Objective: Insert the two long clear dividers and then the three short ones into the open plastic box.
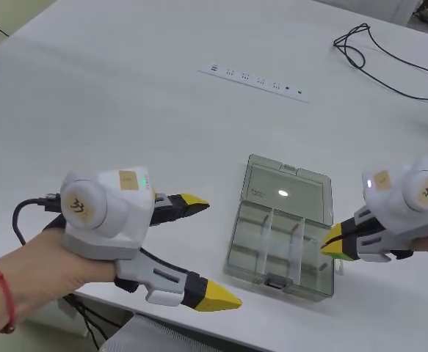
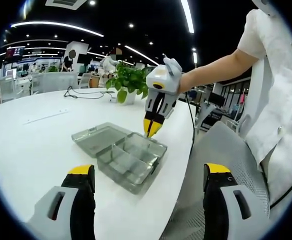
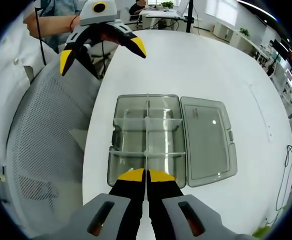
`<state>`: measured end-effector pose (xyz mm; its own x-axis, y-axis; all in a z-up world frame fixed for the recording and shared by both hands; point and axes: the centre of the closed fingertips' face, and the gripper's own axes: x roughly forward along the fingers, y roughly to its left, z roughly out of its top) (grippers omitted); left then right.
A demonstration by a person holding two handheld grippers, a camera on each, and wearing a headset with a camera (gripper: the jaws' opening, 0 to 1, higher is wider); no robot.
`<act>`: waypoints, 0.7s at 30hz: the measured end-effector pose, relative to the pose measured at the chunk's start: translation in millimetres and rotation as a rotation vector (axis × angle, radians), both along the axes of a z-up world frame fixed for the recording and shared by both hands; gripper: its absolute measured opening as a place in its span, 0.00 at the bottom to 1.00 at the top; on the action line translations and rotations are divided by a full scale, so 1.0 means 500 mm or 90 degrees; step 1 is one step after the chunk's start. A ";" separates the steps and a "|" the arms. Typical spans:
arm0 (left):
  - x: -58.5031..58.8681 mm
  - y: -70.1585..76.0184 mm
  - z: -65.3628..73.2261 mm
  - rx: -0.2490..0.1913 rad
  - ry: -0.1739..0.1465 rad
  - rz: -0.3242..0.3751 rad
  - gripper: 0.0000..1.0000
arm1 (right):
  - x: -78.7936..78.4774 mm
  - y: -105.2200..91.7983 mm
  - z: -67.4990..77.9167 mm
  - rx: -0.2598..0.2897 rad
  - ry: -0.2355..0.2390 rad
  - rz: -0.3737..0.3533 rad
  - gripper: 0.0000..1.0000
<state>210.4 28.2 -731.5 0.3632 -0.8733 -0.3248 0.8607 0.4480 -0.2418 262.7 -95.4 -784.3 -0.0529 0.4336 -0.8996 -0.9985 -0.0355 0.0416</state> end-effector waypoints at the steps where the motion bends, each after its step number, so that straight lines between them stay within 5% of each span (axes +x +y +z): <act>1: 0.000 0.000 0.000 0.000 0.000 0.000 0.91 | 0.000 -0.001 -0.002 0.000 0.000 -0.001 0.02; 21: -0.004 0.001 -0.006 0.007 0.004 -0.006 0.93 | 0.014 -0.008 -0.047 -0.004 -0.002 0.002 0.02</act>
